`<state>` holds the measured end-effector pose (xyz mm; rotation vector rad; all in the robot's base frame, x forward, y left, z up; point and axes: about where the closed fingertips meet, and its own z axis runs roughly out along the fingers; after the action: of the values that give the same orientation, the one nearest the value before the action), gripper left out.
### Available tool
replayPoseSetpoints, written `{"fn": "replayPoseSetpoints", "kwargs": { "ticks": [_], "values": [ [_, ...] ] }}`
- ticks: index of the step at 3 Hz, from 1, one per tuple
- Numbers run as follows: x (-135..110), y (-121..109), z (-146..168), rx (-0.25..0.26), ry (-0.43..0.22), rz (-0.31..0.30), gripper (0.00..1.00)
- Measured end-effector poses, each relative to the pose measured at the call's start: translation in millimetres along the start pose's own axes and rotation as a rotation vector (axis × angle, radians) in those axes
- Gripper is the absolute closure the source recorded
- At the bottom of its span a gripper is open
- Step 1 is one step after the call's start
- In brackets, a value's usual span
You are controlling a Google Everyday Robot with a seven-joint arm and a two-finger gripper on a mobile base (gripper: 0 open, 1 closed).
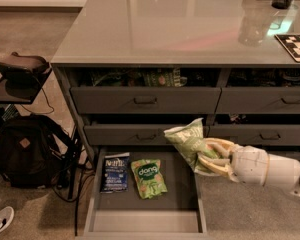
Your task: Pick green jalapeno chip bag from bottom drawer and place on counter
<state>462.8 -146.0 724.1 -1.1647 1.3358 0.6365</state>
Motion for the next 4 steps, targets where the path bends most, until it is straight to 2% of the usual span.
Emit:
{"fn": "replayPoseSetpoints", "kwargs": {
  "ticks": [2, 4],
  "values": [
    [-68.4, -12.0, -13.9, 0.059, -0.032, -0.046, 1.00],
    [-123.8, -4.7, -18.2, 0.108, -0.042, -0.098, 1.00]
  ]
}}
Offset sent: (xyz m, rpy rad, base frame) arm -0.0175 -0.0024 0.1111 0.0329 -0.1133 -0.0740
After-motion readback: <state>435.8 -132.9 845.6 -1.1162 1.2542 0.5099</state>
